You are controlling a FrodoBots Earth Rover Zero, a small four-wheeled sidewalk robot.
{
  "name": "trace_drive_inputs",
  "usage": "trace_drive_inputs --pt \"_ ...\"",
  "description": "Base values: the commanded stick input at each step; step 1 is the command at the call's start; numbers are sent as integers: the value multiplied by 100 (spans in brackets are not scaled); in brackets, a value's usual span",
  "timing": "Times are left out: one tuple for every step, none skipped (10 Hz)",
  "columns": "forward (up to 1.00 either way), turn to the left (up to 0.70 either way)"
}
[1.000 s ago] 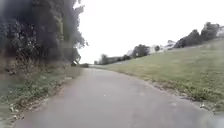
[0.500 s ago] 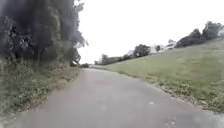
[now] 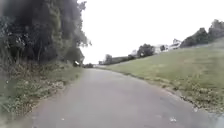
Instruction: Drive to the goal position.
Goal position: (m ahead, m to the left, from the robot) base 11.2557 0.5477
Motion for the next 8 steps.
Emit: trace_drive_inputs --pt "100 28" --pt "100 15" --pt "100 3" --pt "100 0" --pt "100 4" --pt "100 21" --pt "100 27" --pt "100 0"
